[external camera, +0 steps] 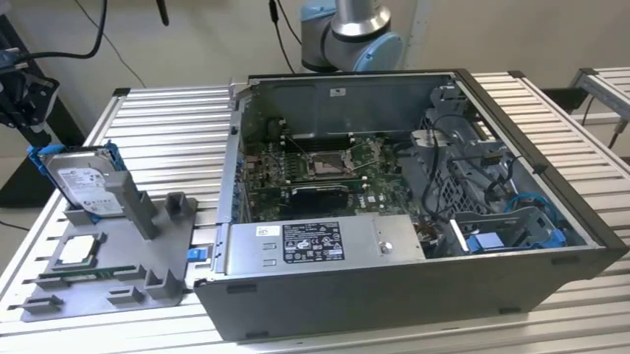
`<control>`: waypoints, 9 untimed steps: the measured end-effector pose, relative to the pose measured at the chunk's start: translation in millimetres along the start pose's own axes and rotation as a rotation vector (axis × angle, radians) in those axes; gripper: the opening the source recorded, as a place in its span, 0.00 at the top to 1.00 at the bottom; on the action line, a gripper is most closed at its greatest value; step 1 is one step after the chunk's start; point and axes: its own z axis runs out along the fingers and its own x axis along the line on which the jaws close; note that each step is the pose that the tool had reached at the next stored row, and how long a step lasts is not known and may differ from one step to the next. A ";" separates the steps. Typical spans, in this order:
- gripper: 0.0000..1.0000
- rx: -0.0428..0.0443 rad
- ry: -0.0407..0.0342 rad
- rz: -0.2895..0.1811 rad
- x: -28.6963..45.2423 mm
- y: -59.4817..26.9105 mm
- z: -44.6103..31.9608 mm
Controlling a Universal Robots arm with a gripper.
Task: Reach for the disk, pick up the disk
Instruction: 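Reach for the disk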
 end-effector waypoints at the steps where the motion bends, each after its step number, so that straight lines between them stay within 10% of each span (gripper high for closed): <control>1: 1.00 0.0000 0.0000 0.000 0.0 0.0 0.0; 9: 1.00 0.0000 0.0003 -0.006 0.1 0.0 0.0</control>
